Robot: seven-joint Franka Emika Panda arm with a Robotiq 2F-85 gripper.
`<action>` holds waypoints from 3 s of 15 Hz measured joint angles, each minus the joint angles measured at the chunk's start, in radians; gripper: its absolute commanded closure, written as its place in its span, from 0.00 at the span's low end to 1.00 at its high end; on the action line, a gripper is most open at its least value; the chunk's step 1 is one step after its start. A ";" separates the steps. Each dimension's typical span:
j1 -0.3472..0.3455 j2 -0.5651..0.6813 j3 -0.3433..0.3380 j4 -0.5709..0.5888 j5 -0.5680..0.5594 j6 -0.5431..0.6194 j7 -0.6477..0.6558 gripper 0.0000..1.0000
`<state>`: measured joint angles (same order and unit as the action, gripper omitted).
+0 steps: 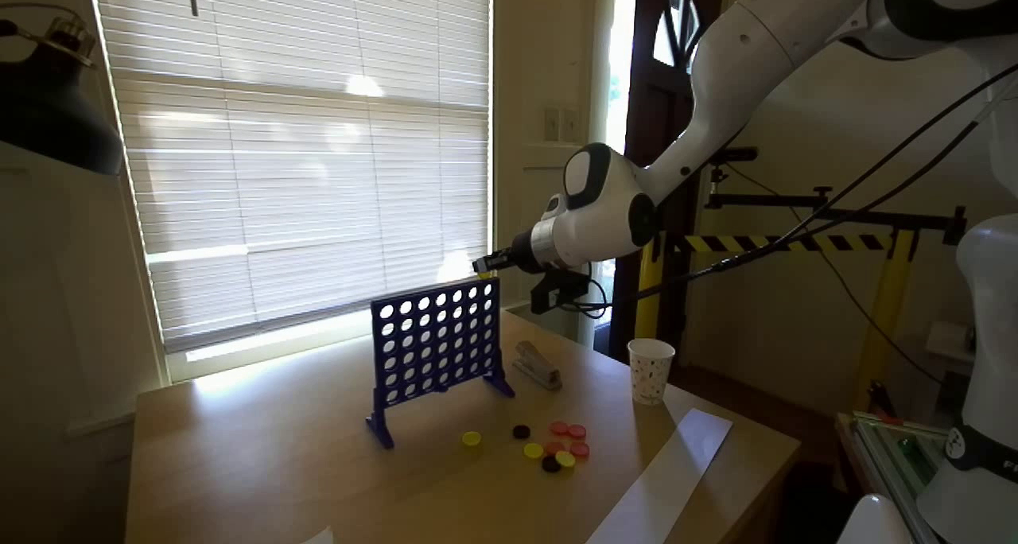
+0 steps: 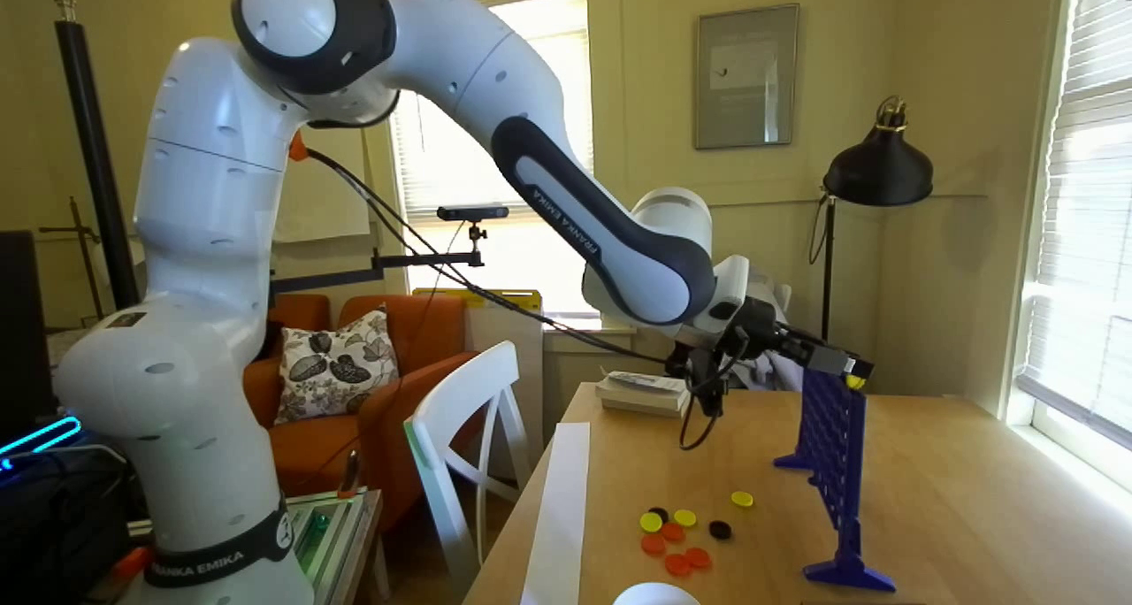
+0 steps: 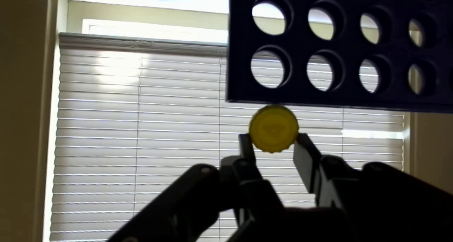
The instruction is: Put the yellow chip into the connect four game
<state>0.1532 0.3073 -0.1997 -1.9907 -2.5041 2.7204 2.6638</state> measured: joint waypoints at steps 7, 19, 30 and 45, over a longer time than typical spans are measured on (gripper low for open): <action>0.000 0.000 0.000 0.000 0.000 -0.006 0.000 0.91; -0.001 0.001 0.000 -0.008 0.000 -0.006 0.000 0.91; -0.003 0.000 0.000 -0.020 0.000 -0.020 0.000 0.19; -0.003 -0.014 0.005 -0.019 0.002 -0.020 0.032 0.00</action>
<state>0.1504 0.2931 -0.1944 -2.0097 -2.5024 2.7002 2.6958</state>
